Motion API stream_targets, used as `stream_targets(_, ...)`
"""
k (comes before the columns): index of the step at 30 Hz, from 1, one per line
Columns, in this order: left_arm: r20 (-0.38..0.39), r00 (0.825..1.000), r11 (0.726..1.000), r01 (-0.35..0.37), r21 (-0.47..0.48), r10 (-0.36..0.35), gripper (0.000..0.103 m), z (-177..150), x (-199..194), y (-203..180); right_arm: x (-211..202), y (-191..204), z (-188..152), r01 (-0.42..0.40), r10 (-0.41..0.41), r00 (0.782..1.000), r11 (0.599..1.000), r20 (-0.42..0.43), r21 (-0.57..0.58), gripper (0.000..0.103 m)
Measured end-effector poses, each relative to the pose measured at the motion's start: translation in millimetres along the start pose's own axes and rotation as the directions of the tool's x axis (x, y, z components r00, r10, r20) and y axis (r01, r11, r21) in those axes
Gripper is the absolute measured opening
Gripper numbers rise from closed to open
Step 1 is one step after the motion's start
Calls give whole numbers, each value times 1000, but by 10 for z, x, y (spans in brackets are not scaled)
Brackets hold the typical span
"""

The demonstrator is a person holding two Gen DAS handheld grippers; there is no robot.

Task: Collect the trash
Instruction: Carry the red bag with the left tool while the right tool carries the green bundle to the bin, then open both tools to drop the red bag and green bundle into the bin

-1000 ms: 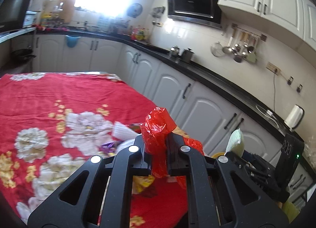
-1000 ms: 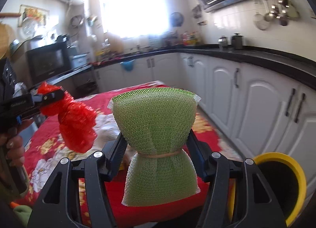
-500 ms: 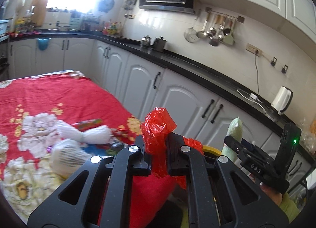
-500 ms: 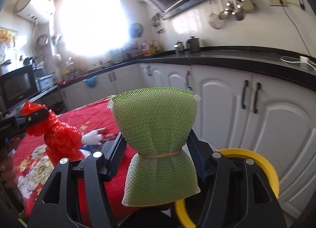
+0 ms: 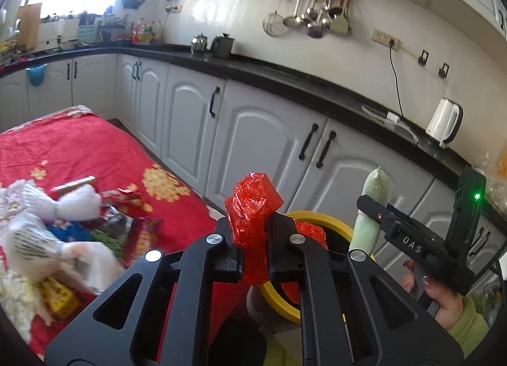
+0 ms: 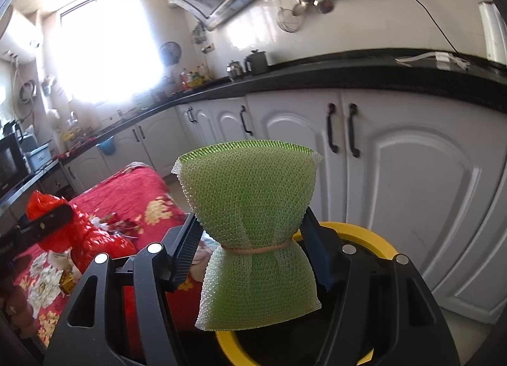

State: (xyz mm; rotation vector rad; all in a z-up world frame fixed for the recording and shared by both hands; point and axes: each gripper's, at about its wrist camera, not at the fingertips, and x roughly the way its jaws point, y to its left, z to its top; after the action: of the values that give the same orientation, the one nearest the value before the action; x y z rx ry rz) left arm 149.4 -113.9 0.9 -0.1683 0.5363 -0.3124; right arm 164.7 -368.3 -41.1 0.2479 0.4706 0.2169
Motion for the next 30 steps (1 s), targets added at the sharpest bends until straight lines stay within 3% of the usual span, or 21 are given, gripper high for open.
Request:
stream_targets(10, -108, 994, 999, 5, 45, 0, 5, -279, 631, -283, 171, -364, -194, 25, -22, 998, 998, -56, 61, 61)
stream_targets(22, -184, 983, 998, 28, 55, -17, 6, -505, 1066, -400, 357, -650, -409, 71, -57, 991, 990, -122, 118, 65)
stream_targets(24, -189, 982, 998, 29, 54, -18, 11, -531, 1095, -393, 375, -668, -420, 83, -68, 989, 990, -128, 118, 67)
stream_targets(26, -194, 981, 999, 30, 42, -21, 31, -541, 1110, -371, 381, -696, -440, 92, -76, 989, 988, -130, 127, 74)
stream_targets(30, -194, 980, 999, 37, 16, -33, 50, -558, 1103, -310, 375, -739, -456, 107, -88, 987, 985, -132, 137, 79)
